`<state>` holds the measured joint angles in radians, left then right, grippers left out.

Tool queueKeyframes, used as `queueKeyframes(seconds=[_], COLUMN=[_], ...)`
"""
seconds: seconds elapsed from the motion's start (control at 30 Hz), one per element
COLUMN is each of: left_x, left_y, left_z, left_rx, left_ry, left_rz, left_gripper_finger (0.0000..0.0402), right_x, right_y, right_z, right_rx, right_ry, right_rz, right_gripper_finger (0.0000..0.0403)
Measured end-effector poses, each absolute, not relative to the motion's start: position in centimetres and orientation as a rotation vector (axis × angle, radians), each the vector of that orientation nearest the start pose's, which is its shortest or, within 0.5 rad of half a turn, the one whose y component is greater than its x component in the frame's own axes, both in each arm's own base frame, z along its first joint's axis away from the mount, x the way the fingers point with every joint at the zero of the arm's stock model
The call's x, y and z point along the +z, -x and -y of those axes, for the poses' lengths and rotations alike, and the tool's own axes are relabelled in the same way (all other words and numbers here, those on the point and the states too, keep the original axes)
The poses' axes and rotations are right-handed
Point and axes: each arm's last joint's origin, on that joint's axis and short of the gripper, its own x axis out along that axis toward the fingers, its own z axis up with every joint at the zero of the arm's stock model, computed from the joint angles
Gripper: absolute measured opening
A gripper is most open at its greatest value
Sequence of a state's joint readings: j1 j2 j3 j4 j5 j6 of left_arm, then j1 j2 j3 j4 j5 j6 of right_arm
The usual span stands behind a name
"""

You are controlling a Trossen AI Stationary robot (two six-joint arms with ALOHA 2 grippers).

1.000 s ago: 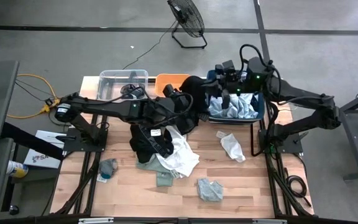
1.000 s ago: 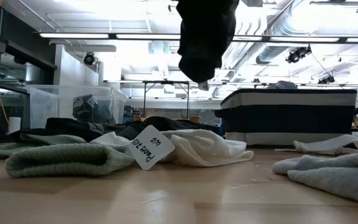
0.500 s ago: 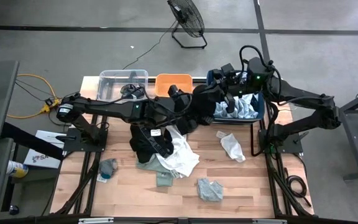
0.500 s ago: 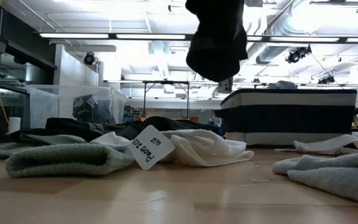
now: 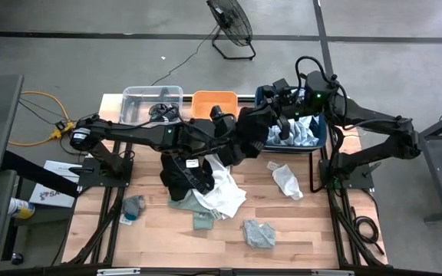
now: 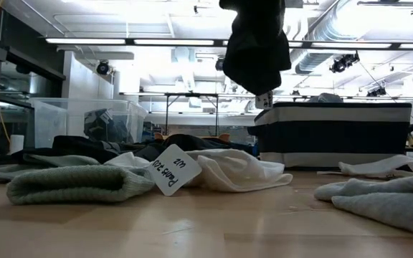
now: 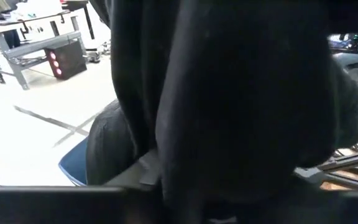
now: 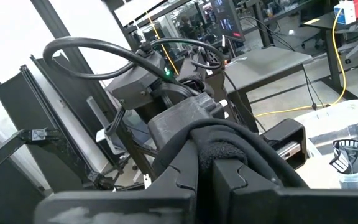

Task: Pick & Place Cloths
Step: Put the black underwear into the transparent bin

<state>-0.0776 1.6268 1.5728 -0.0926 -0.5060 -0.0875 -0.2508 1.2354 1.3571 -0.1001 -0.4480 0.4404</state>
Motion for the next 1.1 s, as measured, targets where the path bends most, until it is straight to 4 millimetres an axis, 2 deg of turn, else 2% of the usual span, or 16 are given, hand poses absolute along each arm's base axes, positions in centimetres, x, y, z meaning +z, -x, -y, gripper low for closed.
queueKeyframes(seconds=[0.13,0.17,0.5,0.6,0.7,0.9,1.1], left_x=[40.3,40.3,40.4,40.3,40.1,40.3,40.9], left_y=[-37.5,-37.5,-37.5,-37.5,-37.4,-36.8,-35.6], left_z=[1.5,1.5,1.5,1.5,1.5,1.3,1.1], left_rx=[0.431,0.431,0.433,0.44,0.442,0.494,0.541], left_ry=[0.051,0.052,0.043,0.038,0.033,0.021,0.006], left_rz=[-0.096,-0.093,-0.091,-0.101,-0.116,-0.139,-0.166], left_gripper_finger=[0.0029,0.0017,0.0007,0.0005,0.0004,0.0004,0.0004], right_x=[44.4,44.4,44.4,44.2,44.0,43.9,44.5], right_y=[-25.8,-25.8,-25.8,-25.8,-25.6,-24.5,-22.3], right_z=[5.3,5.3,5.3,5.3,5.3,5.7,6.1], right_rx=[0.199,0.199,0.193,0.19,0.182,0.059,0.018], right_ry=[-0.431,-0.431,-0.414,-0.414,-0.4,-0.392,-0.393], right_rz=[-0.023,-0.023,-0.027,-0.045,-0.066,-0.093,-0.099], right_gripper_finger=[0.0004,0.0004,0.0016,0.0051,0.0103,0.0204,0.025])
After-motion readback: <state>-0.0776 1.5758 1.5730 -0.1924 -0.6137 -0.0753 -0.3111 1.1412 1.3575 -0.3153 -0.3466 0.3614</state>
